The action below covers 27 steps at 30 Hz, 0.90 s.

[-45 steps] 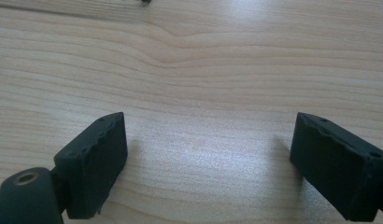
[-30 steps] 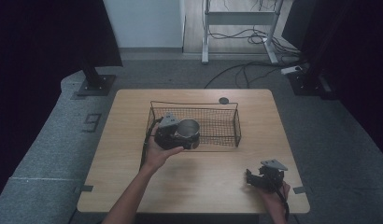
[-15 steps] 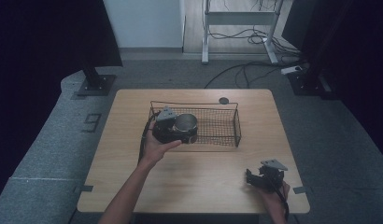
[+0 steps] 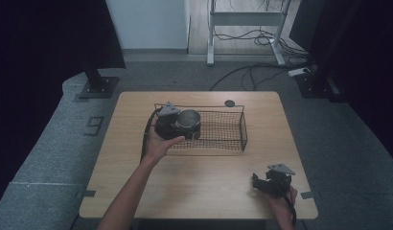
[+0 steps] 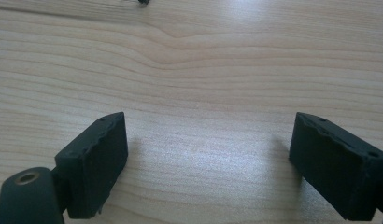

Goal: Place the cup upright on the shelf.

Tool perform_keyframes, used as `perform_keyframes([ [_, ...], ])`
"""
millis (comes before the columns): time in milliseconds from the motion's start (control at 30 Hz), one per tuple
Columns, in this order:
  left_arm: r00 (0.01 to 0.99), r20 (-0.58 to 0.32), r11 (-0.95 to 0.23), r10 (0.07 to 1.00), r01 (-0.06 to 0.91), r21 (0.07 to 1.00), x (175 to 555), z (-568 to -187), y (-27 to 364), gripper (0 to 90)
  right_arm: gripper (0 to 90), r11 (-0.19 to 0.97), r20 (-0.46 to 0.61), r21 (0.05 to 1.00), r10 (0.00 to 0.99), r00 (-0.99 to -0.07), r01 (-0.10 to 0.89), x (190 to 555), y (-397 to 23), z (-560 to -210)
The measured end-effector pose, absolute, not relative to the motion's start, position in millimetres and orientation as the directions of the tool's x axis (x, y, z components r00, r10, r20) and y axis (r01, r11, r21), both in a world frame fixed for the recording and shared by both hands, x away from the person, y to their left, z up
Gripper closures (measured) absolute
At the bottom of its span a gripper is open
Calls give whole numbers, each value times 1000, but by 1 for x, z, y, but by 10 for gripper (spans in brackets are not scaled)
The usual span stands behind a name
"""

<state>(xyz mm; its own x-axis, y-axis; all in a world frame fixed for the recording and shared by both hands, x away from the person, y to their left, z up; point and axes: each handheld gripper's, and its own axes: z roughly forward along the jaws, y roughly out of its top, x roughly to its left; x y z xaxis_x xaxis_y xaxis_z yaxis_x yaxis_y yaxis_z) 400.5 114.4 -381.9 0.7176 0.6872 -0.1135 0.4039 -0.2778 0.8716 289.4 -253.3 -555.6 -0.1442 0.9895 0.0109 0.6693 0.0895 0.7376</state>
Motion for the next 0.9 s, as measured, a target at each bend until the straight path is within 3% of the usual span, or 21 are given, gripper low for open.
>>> perform_keyframes([
  [900,694,-96,-300,713,427,853,427,-388,114,155,115,86,10,737,990,-137,670,290,-253,-556],
])
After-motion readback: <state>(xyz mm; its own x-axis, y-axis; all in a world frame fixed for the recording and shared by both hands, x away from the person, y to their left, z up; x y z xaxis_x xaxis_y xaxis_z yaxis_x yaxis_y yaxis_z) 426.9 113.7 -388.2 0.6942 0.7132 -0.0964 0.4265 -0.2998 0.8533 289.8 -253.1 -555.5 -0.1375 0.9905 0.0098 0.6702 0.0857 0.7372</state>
